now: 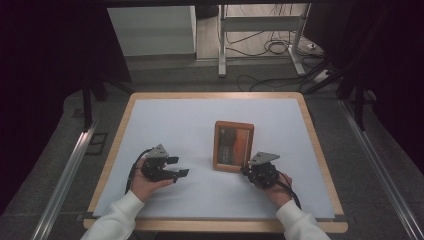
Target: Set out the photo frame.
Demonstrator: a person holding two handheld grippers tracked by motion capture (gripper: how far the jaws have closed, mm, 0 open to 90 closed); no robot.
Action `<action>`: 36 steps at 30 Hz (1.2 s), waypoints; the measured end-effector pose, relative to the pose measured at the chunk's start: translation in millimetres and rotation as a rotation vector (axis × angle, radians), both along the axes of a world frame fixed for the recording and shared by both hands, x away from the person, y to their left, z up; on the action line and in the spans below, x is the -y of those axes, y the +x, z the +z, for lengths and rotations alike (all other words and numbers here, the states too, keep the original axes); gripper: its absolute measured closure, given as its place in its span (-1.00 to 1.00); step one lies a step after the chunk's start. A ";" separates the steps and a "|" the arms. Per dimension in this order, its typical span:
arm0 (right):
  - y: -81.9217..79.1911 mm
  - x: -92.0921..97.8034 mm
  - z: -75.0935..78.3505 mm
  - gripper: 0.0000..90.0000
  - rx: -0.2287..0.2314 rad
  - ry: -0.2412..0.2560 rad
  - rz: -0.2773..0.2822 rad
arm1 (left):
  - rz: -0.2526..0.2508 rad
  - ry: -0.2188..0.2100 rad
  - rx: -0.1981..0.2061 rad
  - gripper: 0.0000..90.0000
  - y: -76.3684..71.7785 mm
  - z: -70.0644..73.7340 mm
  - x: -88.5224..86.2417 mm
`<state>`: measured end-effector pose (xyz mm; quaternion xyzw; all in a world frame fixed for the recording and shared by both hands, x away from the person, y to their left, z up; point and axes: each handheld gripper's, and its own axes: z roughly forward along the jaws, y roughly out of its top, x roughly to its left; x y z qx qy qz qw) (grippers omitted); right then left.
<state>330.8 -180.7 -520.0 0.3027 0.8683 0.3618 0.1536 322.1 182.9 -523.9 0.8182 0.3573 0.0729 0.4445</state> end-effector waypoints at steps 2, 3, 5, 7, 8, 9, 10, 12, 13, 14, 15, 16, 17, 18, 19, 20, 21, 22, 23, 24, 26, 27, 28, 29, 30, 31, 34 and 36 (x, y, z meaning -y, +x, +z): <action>0.5 0.6 -0.1 0.99 0.000 0.001 -0.004 | -0.001 0.000 -0.001 -0.34 0.0 0.0 0.0; 0.6 0.9 0.1 0.99 0.000 0.000 -0.007 | -0.001 0.000 0.000 -0.34 0.0 0.1 0.0; 1.2 1.8 -0.1 0.99 0.001 0.002 -0.010 | -0.001 -0.002 0.000 -0.34 0.1 0.3 0.0; 1.4 2.3 0.0 0.99 -0.002 0.006 -0.013 | -0.002 -0.001 -0.001 -0.34 0.3 0.1 0.1; 1.4 2.2 0.0 0.99 -0.002 0.007 -0.013 | -0.001 0.000 -0.001 -0.34 0.4 0.1 0.0; 1.5 2.1 0.0 0.99 0.001 0.007 -0.011 | -0.001 -0.001 0.000 -0.34 0.4 0.1 -0.1; 1.3 1.9 -0.1 0.99 0.003 0.010 -0.012 | 0.002 -0.004 -0.003 -0.34 0.2 0.2 -0.1; 0.6 2.4 0.9 0.99 0.001 0.022 -0.007 | 0.002 -0.003 0.000 -0.34 0.0 0.2 -0.2; -0.3 2.8 2.0 0.99 0.004 0.028 -0.005 | 0.002 -0.001 0.000 -0.34 -0.2 0.1 -0.2; -1.5 3.4 3.5 0.99 0.009 0.032 -0.005 | 0.002 -0.001 0.000 -0.34 -0.3 0.2 -0.3; -2.7 4.5 5.4 0.99 0.014 0.039 -0.004 | 0.003 -0.001 0.001 -0.34 -0.4 0.4 -0.2; -3.9 6.2 7.4 0.99 0.021 0.049 -0.007 | 0.003 -0.003 0.001 -0.34 -0.5 1.0 -0.3; -5.3 9.2 10.0 0.98 0.026 0.062 -0.012 | 0.002 -0.003 0.005 -0.34 -0.3 1.5 -0.3; -6.3 11.5 11.5 0.96 0.029 0.069 -0.016 | 0.005 -0.008 0.004 -0.34 -0.7 1.9 0.2; -7.5 15.0 13.5 0.92 0.032 0.078 -0.021 | 0.001 -0.002 0.009 -0.34 -1.1 2.2 0.0; -9.0 20.0 15.5 0.84 0.034 0.090 -0.027 | 0.003 0.002 0.011 -0.34 -1.9 2.0 0.1; -9.9 23.4 16.7 0.76 0.034 0.100 -0.032 | 0.004 0.018 0.021 -0.34 -2.9 1.6 -0.3; -11.1 30.1 18.6 0.56 0.036 0.125 -0.043 | 0.007 0.024 0.024 -0.34 -3.5 1.4 -0.8; -12.1 35.9 20.2 0.34 0.034 0.144 -0.060 | 0.008 0.023 0.023 -0.34 -3.9 1.7 -1.3; -13.0 40.4 21.2 0.17 0.037 0.156 -0.078 | 0.010 0.020 0.026 -0.34 -4.8 2.5 -2.3; -16.7 53.1 23.7 -0.07 0.050 0.181 -0.123 | 0.014 0.021 0.033 -0.34 -6.4 3.7 -3.5; -18.1 59.6 24.3 -0.15 0.056 0.194 -0.143 | 0.017 0.026 0.037 -0.34 -7.3 4.1 -4.3; -19.5 66.3 24.7 -0.21 0.056 0.201 -0.158 | 0.020 0.028 0.038 -0.34 -8.0 3.9 -5.2; -20.7 72.6 24.1 -0.25 0.057 0.207 -0.174 | 0.022 0.034 0.038 -0.34 -8.7 3.6 -6.1; -22.2 78.6 23.2 -0.29 0.060 0.203 -0.194 | 0.029 0.044 0.042 -0.34 -9.9 3.1 -7.4; -23.6 86.1 21.1 -0.33 0.064 0.198 -0.214 | 0.033 0.046 0.044 -0.35 -10.5 2.8 -8.5; -24.7 101.2 15.7 -0.36 0.044 0.211 -0.254 | 0.049 0.043 0.039 -0.35 -12.3 2.3 -12.9; -24.3 109.5 13.9 -0.38 0.033 0.224 -0.278 | 0.055 0.040 0.038 -0.35 -13.1 2.5 -14.6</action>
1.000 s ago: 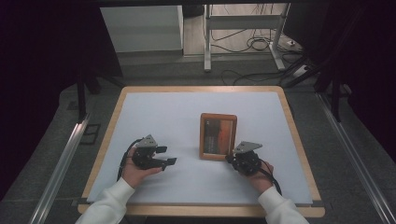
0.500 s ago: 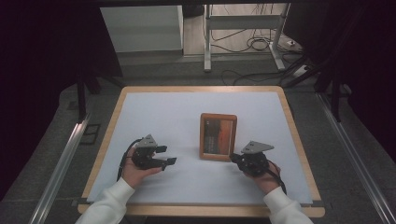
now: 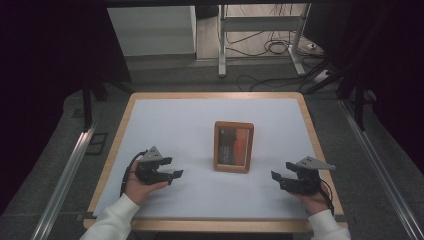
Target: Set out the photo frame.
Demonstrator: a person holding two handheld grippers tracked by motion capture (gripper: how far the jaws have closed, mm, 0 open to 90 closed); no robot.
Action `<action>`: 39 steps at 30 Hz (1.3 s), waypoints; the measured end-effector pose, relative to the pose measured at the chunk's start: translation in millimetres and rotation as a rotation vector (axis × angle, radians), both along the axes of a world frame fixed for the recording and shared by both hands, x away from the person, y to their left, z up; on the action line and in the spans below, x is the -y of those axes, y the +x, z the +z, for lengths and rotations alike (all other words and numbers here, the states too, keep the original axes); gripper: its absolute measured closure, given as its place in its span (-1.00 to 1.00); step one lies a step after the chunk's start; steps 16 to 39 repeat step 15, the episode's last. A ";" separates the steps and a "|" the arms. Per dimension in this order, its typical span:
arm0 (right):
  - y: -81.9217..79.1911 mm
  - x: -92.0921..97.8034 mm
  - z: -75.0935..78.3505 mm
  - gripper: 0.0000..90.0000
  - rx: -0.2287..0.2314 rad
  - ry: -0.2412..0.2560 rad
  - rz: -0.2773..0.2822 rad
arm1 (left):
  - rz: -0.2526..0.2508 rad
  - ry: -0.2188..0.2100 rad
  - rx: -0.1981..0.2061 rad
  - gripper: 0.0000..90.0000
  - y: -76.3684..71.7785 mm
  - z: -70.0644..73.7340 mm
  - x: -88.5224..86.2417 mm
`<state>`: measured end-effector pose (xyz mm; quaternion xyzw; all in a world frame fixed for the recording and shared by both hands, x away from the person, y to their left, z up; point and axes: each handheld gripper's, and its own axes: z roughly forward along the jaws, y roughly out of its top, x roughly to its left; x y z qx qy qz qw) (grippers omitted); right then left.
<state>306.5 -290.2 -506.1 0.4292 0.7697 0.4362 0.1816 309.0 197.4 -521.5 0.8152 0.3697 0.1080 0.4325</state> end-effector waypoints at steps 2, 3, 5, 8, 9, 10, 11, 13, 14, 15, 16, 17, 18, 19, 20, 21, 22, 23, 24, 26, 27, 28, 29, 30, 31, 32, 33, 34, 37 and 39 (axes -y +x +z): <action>0.5 2.4 0.1 -0.40 0.006 -0.001 -0.010 | 0.005 0.000 0.000 -0.35 -0.4 0.0 -0.9; 0.8 2.3 0.0 -0.41 0.006 0.000 -0.011 | 0.006 0.001 0.001 -0.35 -0.2 -0.1 -1.3; 1.4 0.1 -1.1 -0.42 0.002 -0.008 -0.009 | 0.008 0.001 -0.002 -0.35 0.4 -0.4 -1.7; 1.7 -3.8 -3.0 -0.44 0.002 -0.037 0.006 | 0.004 0.001 -0.002 -0.35 0.2 -0.5 -1.4; 1.8 -4.7 -3.5 -0.44 0.002 -0.042 0.007 | 0.003 0.001 -0.001 -0.35 0.0 -0.5 -1.5; 2.1 -5.0 -3.9 -0.45 0.002 -0.043 0.006 | 0.004 0.002 0.000 -0.35 0.0 -0.5 -1.6; 2.1 -5.1 -3.9 -0.45 0.002 -0.043 0.003 | 0.004 0.003 0.002 -0.35 -0.1 -0.4 -2.0; 1.8 -4.5 -3.2 -0.48 0.006 -0.040 -0.007 | 0.005 0.002 0.004 -0.35 0.1 0.1 -2.6; 1.6 -4.2 -2.8 -0.49 0.009 -0.039 -0.015 | 0.004 0.002 0.004 -0.35 0.3 0.3 -2.7; 1.4 -4.0 -2.6 -0.51 0.011 -0.040 -0.017 | 0.005 0.003 0.004 -0.35 0.6 0.4 -2.7; 1.4 -4.0 -2.6 -0.51 0.011 -0.040 -0.017 | 0.005 0.003 0.004 -0.35 0.6 0.4 -2.7; 1.4 -4.0 -2.6 -0.51 0.011 -0.040 -0.017 | 0.005 0.003 0.004 -0.35 0.6 0.4 -2.7; 1.4 -4.0 -2.6 -0.51 0.011 -0.040 -0.017 | 0.005 0.003 0.004 -0.35 0.6 0.4 -2.7; 1.4 -4.0 -2.6 -0.51 0.011 -0.040 -0.017 | 0.005 0.003 0.004 -0.35 0.6 0.4 -2.7; 1.4 -4.0 -2.6 -0.51 0.011 -0.040 -0.017 | 0.005 0.003 0.004 -0.35 0.6 0.4 -2.7; 1.4 -4.0 -2.6 -0.51 0.011 -0.040 -0.017 | 0.005 0.003 0.004 -0.35 0.6 0.4 -2.7; 1.4 -4.0 -2.6 -0.51 0.011 -0.040 -0.017 | 0.005 0.003 0.004 -0.35 0.6 0.4 -2.7; 1.4 -4.0 -2.6 -0.51 0.011 -0.040 -0.017 | 0.005 0.003 0.004 -0.35 0.6 0.4 -2.7; 1.4 -4.0 -2.6 -0.51 0.011 -0.040 -0.017 | 0.005 0.003 0.004 -0.35 0.6 0.4 -2.7; 1.4 -4.0 -2.6 -0.51 0.011 -0.040 -0.017 | 0.005 0.003 0.004 -0.35 0.6 0.4 -2.7; 1.4 -4.0 -2.6 -0.51 0.011 -0.040 -0.017 | 0.005 0.003 0.004 -0.35 0.6 0.4 -2.7; 1.4 -4.0 -2.6 -0.51 0.011 -0.040 -0.017 | 0.005 0.003 0.004 -0.35 0.6 0.4 -2.7; 1.4 -4.0 -2.6 -0.51 0.011 -0.040 -0.017 | 0.005 0.003 0.004 -0.35 0.6 0.4 -2.7; 1.4 -4.0 -2.6 -0.51 0.011 -0.040 -0.017 | 0.005 0.003 0.004 -0.35 0.6 0.4 -2.7; 1.4 -4.0 -2.6 -0.51 0.011 -0.040 -0.017 | 0.005 0.003 0.004 -0.35 0.6 0.4 -2.7; 1.4 -4.0 -2.6 -0.51 0.011 -0.040 -0.017 | 0.005 0.003 0.004 -0.35 0.6 0.4 -2.7; 1.4 -4.0 -2.6 -0.51 0.011 -0.040 -0.017 | 0.005 0.003 0.004 -0.35 0.6 0.4 -2.7; 1.4 -4.0 -2.6 -0.51 0.011 -0.040 -0.017 | 0.005 0.003 0.004 -0.35 0.6 0.4 -2.7; 1.4 -4.0 -2.6 -0.51 0.011 -0.040 -0.017 | 0.005 0.003 0.004 -0.35 0.6 0.4 -2.7; 1.4 -4.0 -2.6 -0.51 0.011 -0.040 -0.017 | 0.005 0.003 0.004 -0.35 0.6 0.4 -2.7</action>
